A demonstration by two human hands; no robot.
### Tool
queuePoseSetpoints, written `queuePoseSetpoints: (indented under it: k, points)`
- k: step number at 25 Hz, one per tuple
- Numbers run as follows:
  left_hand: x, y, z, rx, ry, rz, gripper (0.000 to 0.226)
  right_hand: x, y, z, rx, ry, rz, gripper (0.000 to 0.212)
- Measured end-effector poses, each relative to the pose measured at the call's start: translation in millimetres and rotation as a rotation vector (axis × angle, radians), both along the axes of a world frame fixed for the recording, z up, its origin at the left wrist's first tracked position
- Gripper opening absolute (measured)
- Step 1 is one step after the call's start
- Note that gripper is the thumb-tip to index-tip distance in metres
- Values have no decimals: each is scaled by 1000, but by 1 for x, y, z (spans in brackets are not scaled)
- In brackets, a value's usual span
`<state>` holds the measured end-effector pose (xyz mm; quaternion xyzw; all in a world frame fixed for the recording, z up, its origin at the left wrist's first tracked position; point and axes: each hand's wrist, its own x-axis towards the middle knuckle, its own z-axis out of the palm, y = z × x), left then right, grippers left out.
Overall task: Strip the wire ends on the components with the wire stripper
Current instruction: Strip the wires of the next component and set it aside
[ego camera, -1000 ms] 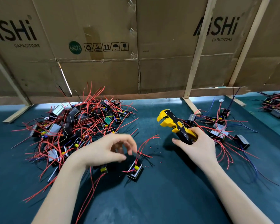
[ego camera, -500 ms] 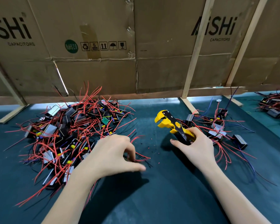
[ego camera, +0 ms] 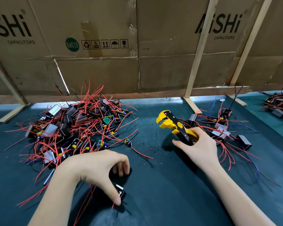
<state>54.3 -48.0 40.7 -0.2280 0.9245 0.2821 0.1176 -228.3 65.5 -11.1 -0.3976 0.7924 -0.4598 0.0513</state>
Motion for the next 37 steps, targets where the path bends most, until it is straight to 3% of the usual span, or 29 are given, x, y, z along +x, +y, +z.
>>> queuePoseSetpoints:
  k: [5,7,9,12,17,20,26,30,33,35,37]
  points:
    - [6,-9,4,261,38,-81,69,0,0,1,-13,-11,-4,43]
    - [9,-9,8,297,12,-103,63,0,0,1,-15,-13,-6,43]
    - [5,-6,6,304,-18,-79,47,0,0,1,-15,-15,-6,42]
    - [-10,1,0,239,83,52,27,0,0,1,-21,-9,-20,42]
    - [-32,6,-12,93,354,359,26,2,3,3,-58,143,-55,45]
    - [-35,4,-14,21,454,351,17,5,6,4,-32,302,-18,45]
    - [-46,8,-25,131,592,459,1,10,3,1,52,447,32,50]
    - [-53,12,-28,261,711,540,4,6,3,-2,76,505,-2,53]
    - [-50,13,-26,342,664,466,7,1,2,-6,152,559,-14,60]
    - [-48,12,-25,329,633,417,8,-1,2,-8,156,556,-19,60]
    - [-47,7,-26,198,624,405,24,-2,2,-8,146,557,-26,60]
